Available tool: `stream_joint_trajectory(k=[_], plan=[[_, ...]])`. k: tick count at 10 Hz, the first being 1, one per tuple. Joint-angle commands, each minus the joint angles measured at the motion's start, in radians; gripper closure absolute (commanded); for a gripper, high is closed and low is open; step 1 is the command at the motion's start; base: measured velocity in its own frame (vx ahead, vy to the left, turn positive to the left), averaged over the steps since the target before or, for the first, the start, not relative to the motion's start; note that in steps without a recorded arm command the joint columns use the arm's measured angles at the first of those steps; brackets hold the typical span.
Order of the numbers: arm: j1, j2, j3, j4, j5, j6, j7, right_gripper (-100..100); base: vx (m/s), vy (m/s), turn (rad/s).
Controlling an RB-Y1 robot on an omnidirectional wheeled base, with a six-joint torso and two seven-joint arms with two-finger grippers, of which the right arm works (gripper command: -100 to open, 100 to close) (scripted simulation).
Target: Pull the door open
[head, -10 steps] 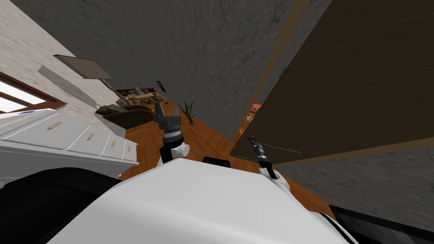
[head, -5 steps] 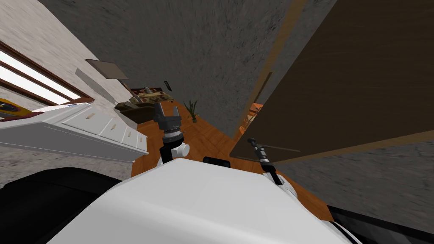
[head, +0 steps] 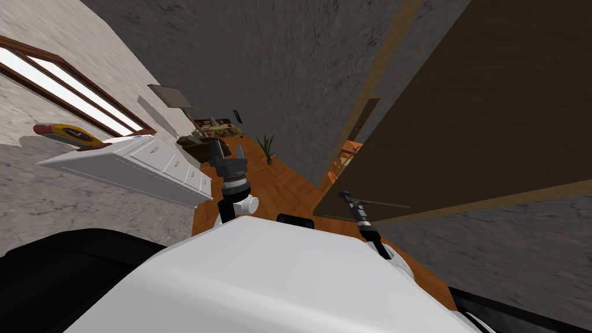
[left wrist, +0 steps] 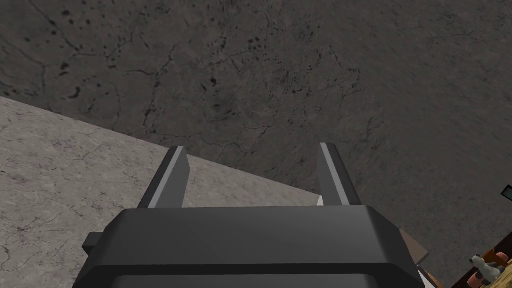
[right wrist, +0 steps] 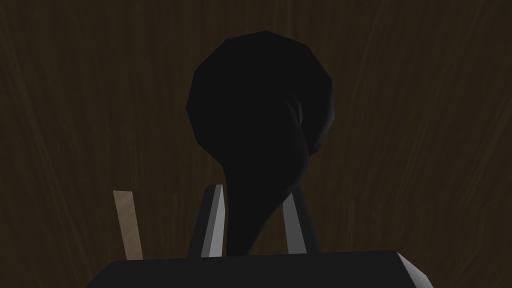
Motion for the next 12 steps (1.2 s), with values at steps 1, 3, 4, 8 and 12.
stream_joint_trajectory(k=[1, 3, 4, 8, 12], plan=[[0.019, -0.014, 0.007, 0.005, -0.002, -0.033, -0.007, 100, -0.150, -0.067, 0.141], [0.036, -0.028, 0.015, 0.011, -0.004, -0.065, -0.017, 100, -0.167, -0.065, 0.127], [0.045, -0.036, 0.020, 0.014, -0.005, -0.083, -0.023, 100, -0.185, -0.068, 0.141], [0.060, -0.042, 0.032, 0.018, -0.006, -0.104, -0.030, 100, -0.141, -0.051, 0.115], [0.072, -0.057, 0.043, 0.042, -0.010, -0.152, -0.039, 100, -0.212, -0.099, 0.178]])
